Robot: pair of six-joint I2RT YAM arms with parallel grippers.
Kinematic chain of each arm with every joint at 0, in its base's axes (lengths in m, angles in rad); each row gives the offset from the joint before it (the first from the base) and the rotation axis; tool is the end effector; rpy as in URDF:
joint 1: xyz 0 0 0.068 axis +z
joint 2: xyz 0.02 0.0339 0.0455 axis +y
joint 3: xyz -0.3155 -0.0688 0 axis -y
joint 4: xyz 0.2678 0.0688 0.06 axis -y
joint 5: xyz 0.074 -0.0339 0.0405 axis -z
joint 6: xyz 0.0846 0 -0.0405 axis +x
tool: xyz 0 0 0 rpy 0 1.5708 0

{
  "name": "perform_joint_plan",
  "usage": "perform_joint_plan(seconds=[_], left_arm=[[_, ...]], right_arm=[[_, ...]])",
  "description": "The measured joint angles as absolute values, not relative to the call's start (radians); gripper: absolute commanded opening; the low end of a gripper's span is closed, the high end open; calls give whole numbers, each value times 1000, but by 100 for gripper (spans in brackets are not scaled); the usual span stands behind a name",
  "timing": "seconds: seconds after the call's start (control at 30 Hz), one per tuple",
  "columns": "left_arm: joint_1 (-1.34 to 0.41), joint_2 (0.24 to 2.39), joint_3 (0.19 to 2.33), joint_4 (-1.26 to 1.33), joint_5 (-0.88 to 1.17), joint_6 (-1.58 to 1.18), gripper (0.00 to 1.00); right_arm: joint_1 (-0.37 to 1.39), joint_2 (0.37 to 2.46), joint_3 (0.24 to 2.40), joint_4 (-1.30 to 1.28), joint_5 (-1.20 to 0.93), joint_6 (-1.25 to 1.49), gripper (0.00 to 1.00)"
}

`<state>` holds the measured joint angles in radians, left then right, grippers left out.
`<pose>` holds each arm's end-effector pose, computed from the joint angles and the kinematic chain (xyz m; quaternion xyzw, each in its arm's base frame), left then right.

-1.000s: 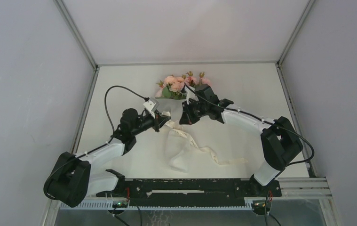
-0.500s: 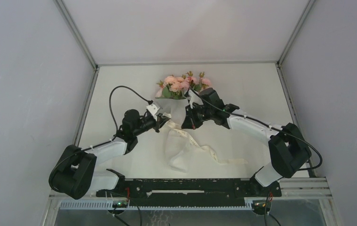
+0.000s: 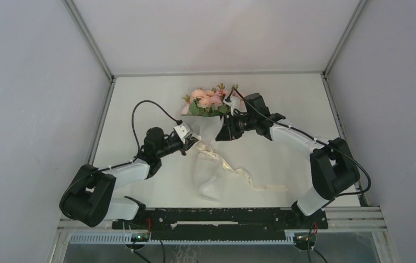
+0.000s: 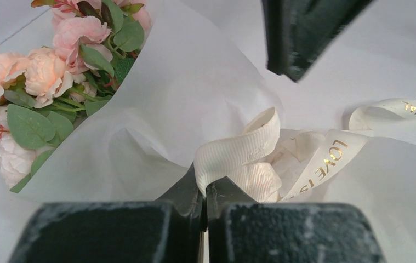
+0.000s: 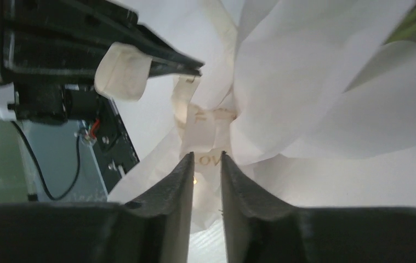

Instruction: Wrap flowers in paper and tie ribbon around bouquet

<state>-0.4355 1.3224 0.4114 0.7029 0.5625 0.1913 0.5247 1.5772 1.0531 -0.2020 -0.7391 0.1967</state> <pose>0.2497 -0.1660 0.2144 0.3964 0.6560 -0.2877 0.5743 0.3055 0.2427 0.2563 -0.2849 0.8150 0.4432 0.2414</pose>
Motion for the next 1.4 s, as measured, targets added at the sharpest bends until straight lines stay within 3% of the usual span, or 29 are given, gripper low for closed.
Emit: perform_joint_plan(seconds=[0.07, 0.23, 0.7, 1.07, 1.4], left_arm=[[-435, 1322, 411, 707, 565, 194, 0], [-435, 1322, 411, 717, 570, 196, 0], [-435, 1322, 411, 717, 580, 196, 0], [-423, 1301, 411, 673, 586, 220, 0], [-419, 1238, 411, 577, 659, 270, 0]], right_arm=[[510, 1608, 1086, -204, -728, 205, 12], [515, 1694, 1110, -205, -711, 224, 7], [551, 1868, 1198, -210, -845, 230, 11], [552, 1885, 1197, -241, -948, 231, 14], [600, 1808, 1078, -7, -855, 414, 16]])
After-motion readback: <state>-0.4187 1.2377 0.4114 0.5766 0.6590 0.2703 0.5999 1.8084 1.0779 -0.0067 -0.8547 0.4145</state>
